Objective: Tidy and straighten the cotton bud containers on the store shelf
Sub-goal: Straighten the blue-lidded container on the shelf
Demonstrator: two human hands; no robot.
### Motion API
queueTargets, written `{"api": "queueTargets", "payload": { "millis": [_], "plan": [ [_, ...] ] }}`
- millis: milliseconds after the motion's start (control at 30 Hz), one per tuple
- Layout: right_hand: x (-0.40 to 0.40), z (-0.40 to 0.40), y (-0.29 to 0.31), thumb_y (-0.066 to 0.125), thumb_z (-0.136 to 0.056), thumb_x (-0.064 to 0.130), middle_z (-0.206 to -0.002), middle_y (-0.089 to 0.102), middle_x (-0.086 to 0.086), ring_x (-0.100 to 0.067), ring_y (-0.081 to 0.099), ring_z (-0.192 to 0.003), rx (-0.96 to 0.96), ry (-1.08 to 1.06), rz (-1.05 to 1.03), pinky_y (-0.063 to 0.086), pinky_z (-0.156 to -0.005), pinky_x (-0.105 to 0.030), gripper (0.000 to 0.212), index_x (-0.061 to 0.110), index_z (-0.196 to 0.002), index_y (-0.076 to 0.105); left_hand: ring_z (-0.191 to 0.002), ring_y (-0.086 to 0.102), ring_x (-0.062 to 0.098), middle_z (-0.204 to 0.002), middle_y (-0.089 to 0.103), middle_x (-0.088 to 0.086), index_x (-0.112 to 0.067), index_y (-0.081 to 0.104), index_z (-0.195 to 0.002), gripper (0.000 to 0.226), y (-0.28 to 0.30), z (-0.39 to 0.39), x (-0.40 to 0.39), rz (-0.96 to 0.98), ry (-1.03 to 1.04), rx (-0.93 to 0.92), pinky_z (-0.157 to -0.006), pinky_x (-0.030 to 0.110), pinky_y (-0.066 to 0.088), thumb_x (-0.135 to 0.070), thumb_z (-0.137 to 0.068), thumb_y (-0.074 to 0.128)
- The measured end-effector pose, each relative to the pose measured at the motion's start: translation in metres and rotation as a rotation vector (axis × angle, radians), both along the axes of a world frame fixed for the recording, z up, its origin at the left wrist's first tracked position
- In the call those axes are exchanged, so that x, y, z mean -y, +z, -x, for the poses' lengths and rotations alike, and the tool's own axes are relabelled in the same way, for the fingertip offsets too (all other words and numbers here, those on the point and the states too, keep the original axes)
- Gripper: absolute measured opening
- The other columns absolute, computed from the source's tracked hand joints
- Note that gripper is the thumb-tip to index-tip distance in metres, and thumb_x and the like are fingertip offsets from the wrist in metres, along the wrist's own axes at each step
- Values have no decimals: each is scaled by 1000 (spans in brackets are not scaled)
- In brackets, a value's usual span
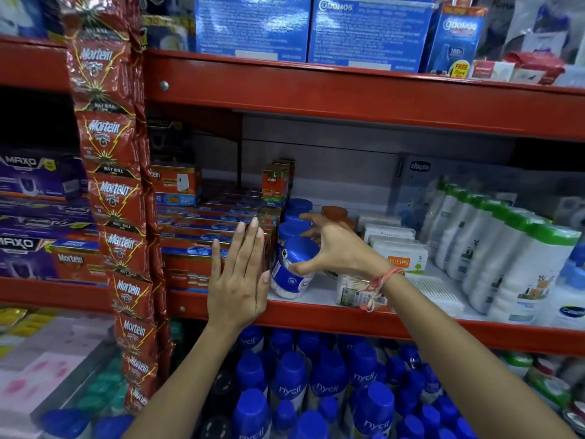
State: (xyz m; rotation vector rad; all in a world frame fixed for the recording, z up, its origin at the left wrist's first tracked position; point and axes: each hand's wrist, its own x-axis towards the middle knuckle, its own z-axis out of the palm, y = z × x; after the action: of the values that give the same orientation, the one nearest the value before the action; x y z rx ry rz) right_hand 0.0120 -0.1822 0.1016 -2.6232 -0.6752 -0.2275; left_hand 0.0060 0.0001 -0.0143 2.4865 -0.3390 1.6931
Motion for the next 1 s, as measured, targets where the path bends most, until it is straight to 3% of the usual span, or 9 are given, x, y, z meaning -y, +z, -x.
{"api": "queueTargets", "payload": {
  "millis": [167, 267, 400, 533, 733, 867, 1000],
  "plan": [
    [-8, -4, 9, 76, -64, 42, -144, 46, 4, -19, 43, -130, -56, 47, 118, 42, -105, -37, 92, 11, -141, 37, -147, 15, 22, -154, 27, 10, -3, 25, -146, 56, 0, 1, -1, 5, -4, 1, -121, 45, 2, -32, -99, 19],
    [-13, -5, 10, 75, -66, 37, -147, 43, 6, -18, 50, -123, -71, 81, 130, 45, -102, -38, 84, 5, -136, 43, -147, 15, 21, -155, 26, 10, -4, 24, -147, 55, 0, 1, -1, 11, -7, -5, -122, 44, 1, -33, -99, 19],
    [-15, -8, 1, 75, -67, 33, -142, 50, 3, -17, 48, -127, -135, 105, 47, 43, -105, -35, 98, 22, -148, 19, -147, 14, 20, -154, 26, 9, -5, 22, -147, 55, 0, 1, -1, 12, -5, -11, -122, 44, 2, -33, -100, 18],
    [-2, -3, -6, 77, -70, 33, -146, 44, 5, -12, 43, -133, -178, 123, -67, 36, -108, -25, 101, 32, -148, 13, -147, 14, 20, -154, 27, 9, -5, 23, -147, 55, 0, 1, -2, 9, -6, -19, -122, 44, 2, -33, -100, 18],
    [66, 17, -8, 79, -63, 47, -148, 39, 14, -2, 38, -134, -129, 31, -129, 32, -114, -30, 96, 28, -144, 32, -147, 14, 20, -156, 23, 8, -6, 22, -148, 55, -1, 1, -3, 11, -16, -21, -122, 43, 2, -34, -100, 17],
    [115, 24, -13, 78, -55, 59, -148, 38, 14, -6, 36, -136, -154, -75, -70, 29, -116, -33, 102, 28, -142, 36, -148, 13, 20, -160, 9, 2, -7, 18, -149, 56, -2, 0, -2, 15, -18, -20, -122, 43, 2, -34, -100, 17],
    [133, 27, -23, 76, -54, 64, -147, 38, 15, -4, 37, -134, -219, -100, 5, 28, -114, -29, 101, 28, -141, 39, -148, 13, 20, -160, 8, 2, -7, 17, -149, 56, -3, 0, -2, 19, -14, -19, -122, 43, 2, -35, -100, 17]
  ]
}}
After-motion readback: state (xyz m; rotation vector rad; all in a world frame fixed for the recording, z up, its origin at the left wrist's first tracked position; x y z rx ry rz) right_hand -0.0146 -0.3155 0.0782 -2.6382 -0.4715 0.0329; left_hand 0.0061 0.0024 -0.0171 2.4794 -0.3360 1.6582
